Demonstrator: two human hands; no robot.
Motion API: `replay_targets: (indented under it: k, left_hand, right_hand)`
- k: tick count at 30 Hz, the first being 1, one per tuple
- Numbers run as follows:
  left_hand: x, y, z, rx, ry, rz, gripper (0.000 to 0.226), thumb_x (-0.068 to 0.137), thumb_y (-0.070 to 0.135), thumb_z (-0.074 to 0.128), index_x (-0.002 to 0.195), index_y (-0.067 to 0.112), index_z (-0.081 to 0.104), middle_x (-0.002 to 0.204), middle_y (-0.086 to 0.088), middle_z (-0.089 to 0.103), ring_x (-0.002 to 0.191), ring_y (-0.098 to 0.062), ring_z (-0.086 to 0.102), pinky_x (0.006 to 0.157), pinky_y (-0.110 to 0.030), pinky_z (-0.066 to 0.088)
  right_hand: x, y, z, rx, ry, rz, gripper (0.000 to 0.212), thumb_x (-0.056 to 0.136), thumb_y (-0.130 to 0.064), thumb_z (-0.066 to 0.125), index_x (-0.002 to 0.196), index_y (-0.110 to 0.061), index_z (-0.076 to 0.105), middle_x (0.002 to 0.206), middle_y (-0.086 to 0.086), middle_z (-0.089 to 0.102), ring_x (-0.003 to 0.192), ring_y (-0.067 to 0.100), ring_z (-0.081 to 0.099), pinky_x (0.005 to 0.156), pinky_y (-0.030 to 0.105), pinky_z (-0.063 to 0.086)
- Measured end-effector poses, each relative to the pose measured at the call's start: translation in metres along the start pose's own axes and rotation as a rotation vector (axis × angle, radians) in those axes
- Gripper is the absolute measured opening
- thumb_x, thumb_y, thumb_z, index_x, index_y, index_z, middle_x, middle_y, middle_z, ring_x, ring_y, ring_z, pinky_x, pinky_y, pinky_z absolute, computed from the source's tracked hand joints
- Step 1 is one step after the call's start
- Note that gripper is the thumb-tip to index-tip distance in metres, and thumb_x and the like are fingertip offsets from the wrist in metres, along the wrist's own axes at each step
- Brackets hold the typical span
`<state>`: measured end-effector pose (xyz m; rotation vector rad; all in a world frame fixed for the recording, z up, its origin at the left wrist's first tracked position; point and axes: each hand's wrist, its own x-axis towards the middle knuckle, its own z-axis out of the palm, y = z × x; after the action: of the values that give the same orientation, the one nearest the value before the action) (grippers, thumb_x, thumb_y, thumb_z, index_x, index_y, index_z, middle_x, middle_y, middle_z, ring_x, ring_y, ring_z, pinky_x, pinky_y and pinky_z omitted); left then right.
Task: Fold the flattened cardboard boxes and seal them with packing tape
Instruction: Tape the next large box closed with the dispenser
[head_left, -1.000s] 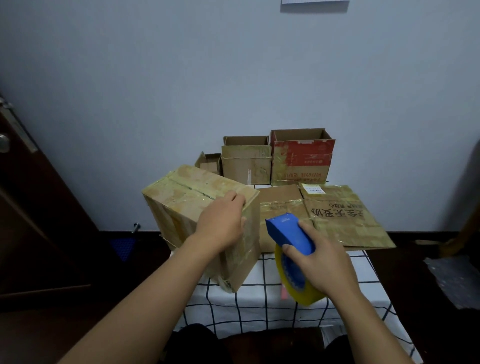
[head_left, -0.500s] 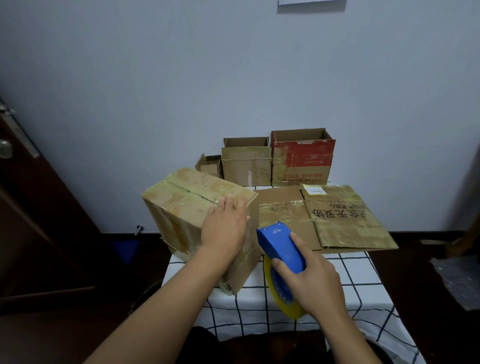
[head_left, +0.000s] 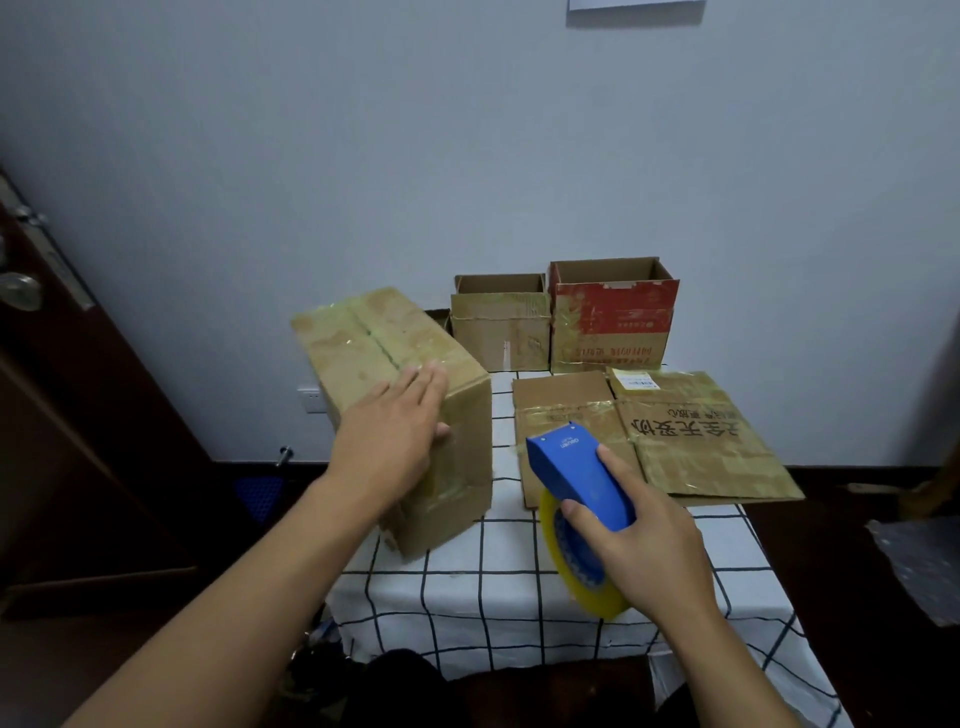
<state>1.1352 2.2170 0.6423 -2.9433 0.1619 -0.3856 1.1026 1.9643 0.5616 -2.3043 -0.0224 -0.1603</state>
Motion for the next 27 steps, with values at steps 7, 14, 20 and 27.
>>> replay_targets:
  k: [7,14,20,27]
  left_hand:
    - [-0.004,-0.032,0.015,-0.09,-0.012,0.173,0.06,0.102,0.041,0.037,0.156,0.027,0.013,0.162,0.008,0.012,0.149,-0.017,0.017,0.116,-0.037,0.025]
    - [0.003,-0.035,0.034,-0.111,-0.181,0.22,0.064,0.1,0.053,0.031,0.154,0.039,0.0,0.163,0.013,0.003,0.151,-0.022,0.007,0.121,-0.04,0.013]
    - [0.003,-0.032,0.037,-0.154,-0.168,0.129,0.074,0.095,0.057,0.045,0.155,0.036,0.009,0.164,0.0,0.013,0.149,-0.022,0.018,0.119,-0.039,0.018]
    - [0.005,-0.032,0.037,-0.156,-0.181,0.139,0.076,0.095,0.051,0.051,0.156,0.024,0.014,0.165,0.001,0.009,0.151,-0.016,0.01,0.123,-0.037,0.008]
  right_hand:
    - [-0.003,-0.004,0.004,0.034,-0.007,-0.059,0.072,0.079,-0.062,0.066,0.144,-0.052,0.037,0.103,-0.013,0.059,0.091,0.011,0.056,0.077,0.033,0.05]
    - [-0.01,0.008,0.002,0.075,-0.097,-0.079,0.07,0.074,-0.062,0.068,0.139,-0.057,0.042,0.113,-0.021,0.059,0.096,0.001,0.056,0.078,0.026,0.048]
    - [-0.019,0.015,0.001,0.07,-0.176,-0.161,0.069,0.069,-0.074,0.062,0.134,-0.067,0.037,0.117,-0.03,0.056,0.101,-0.002,0.055,0.083,0.026,0.049]
    - [-0.026,0.005,0.009,0.17,-0.204,-0.264,0.07,0.07,-0.072,0.062,0.134,-0.069,0.035,0.119,-0.037,0.052,0.105,0.0,0.057,0.085,0.034,0.052]
